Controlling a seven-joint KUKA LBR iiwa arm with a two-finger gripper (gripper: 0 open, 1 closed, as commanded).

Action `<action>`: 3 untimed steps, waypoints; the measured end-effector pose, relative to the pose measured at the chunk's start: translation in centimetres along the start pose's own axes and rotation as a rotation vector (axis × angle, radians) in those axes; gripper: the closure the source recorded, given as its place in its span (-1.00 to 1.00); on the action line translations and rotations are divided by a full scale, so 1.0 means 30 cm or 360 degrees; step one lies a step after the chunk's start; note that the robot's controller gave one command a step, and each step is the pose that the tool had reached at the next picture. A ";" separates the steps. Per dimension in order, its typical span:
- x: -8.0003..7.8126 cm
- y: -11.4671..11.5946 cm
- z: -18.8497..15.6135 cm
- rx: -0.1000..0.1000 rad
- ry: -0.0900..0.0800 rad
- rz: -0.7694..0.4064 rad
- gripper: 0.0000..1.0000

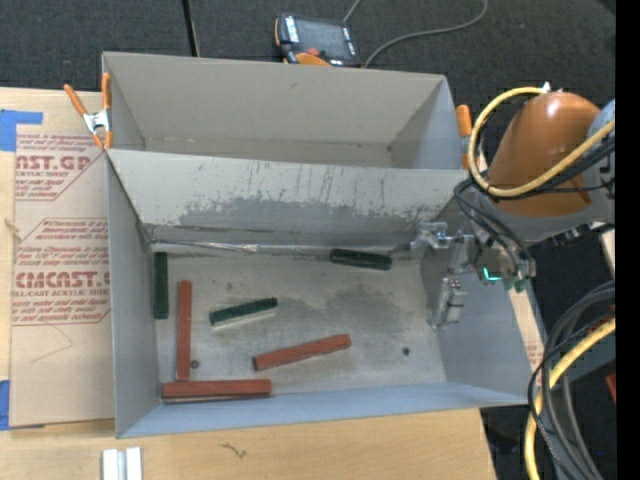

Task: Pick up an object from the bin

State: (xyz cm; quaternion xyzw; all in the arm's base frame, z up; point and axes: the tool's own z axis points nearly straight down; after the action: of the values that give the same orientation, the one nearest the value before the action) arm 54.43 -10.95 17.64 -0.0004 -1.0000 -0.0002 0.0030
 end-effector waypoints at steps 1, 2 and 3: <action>-0.011 0.205 0.307 -0.0005 0.0001 -0.0133 -1.00; 0.153 0.376 0.363 -0.0004 0.0001 -0.0201 -1.00; 0.141 0.364 0.355 0.0001 -0.0011 -0.0193 1.00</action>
Offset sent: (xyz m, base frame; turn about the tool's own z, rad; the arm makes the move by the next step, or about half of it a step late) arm 0.0048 0.0574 -0.0873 -0.0791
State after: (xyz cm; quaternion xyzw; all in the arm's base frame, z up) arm 50.15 -0.02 7.02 0.0603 -0.9982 -0.0002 -0.0005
